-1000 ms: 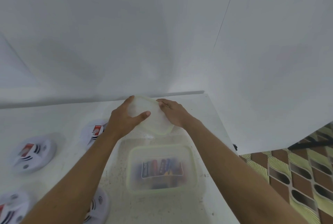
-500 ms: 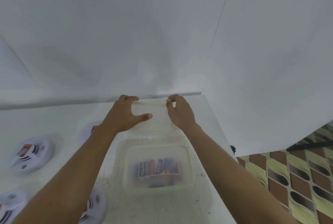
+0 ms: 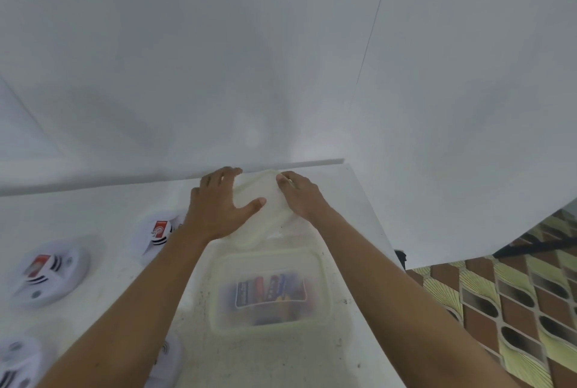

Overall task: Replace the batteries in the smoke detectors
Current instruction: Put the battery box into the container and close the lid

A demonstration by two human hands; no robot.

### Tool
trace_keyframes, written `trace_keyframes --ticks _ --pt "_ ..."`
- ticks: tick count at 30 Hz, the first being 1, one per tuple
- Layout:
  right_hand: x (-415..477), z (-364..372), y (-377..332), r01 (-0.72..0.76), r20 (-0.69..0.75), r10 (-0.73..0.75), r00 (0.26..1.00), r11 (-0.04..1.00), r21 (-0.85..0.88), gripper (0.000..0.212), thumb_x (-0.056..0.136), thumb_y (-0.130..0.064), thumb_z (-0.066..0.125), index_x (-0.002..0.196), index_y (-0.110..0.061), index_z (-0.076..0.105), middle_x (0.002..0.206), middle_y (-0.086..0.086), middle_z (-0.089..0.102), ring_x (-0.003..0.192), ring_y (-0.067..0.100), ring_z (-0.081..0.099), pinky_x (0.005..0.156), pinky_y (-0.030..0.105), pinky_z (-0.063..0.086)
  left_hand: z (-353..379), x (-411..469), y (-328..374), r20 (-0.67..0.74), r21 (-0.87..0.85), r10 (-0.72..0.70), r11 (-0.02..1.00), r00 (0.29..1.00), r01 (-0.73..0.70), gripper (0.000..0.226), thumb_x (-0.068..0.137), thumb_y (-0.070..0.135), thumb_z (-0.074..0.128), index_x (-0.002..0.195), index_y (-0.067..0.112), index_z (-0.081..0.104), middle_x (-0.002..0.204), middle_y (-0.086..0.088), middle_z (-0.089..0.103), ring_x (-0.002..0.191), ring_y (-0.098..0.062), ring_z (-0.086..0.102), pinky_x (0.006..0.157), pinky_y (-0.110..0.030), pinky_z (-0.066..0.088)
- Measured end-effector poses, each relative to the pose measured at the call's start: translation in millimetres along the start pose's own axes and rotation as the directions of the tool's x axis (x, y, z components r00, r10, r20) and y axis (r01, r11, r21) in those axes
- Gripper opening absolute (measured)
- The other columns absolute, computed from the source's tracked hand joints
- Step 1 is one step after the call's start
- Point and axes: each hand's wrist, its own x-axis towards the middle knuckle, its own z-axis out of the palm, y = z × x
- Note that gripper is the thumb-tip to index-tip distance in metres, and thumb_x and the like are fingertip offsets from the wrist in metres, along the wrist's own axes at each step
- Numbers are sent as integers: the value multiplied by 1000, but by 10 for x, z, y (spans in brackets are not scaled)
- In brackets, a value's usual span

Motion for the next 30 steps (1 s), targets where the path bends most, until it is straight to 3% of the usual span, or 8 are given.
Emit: trace_keyframes --ticks 2,4,7,14,21,30 --pt "24 -14 -1 3 19 -3 1000 1000 3 44 104 -50 36 133 -28 58 133 0 62 124 24 54 106 43 43 -14 2 10 140 -119 14 993 990 2 99 68 88 47 148 31 35 151 6 42 137 -21 39 111 -44 34" --pt "38 -11 11 1 25 -1 1000 1000 7 43 104 -50 36 132 -28 58 131 0 62 121 23 55 103 40 45 -30 -4 20 183 -212 -4 976 983 44 92 73 76 60 149 33 34 152 8 41 137 -18 41 111 -37 34" --pt "64 15 21 3 18 -3 1000 1000 5 41 104 -50 36 127 -27 59 124 0 63 116 23 56 98 38 45 -44 -20 19 177 -241 -25 968 984 68 89 73 71 65 149 35 35 152 9 41 135 -18 43 109 -34 34" --pt "77 83 22 -34 -16 35 999 999 35 40 101 -55 36 118 -28 60 115 -1 66 109 24 60 100 47 48 -39 -21 3 184 -249 -52 963 982 98 102 59 86 59 146 37 40 151 12 43 136 -19 43 113 -40 34" --pt "67 103 19 -51 -48 52 998 998 27 39 103 -52 35 118 -25 60 114 -1 65 108 24 60 98 43 48 -31 -25 -3 178 -290 -72 949 981 122 106 50 91 55 143 40 43 148 14 46 136 -15 44 113 -40 33" --pt "34 124 -4 -52 -73 54 996 998 38 38 103 -51 35 119 -27 61 117 -1 65 108 23 59 97 41 48 -66 -26 16 194 -340 -72 931 978 136 99 53 83 65 139 38 49 139 13 54 122 -14 53 101 -33 42"
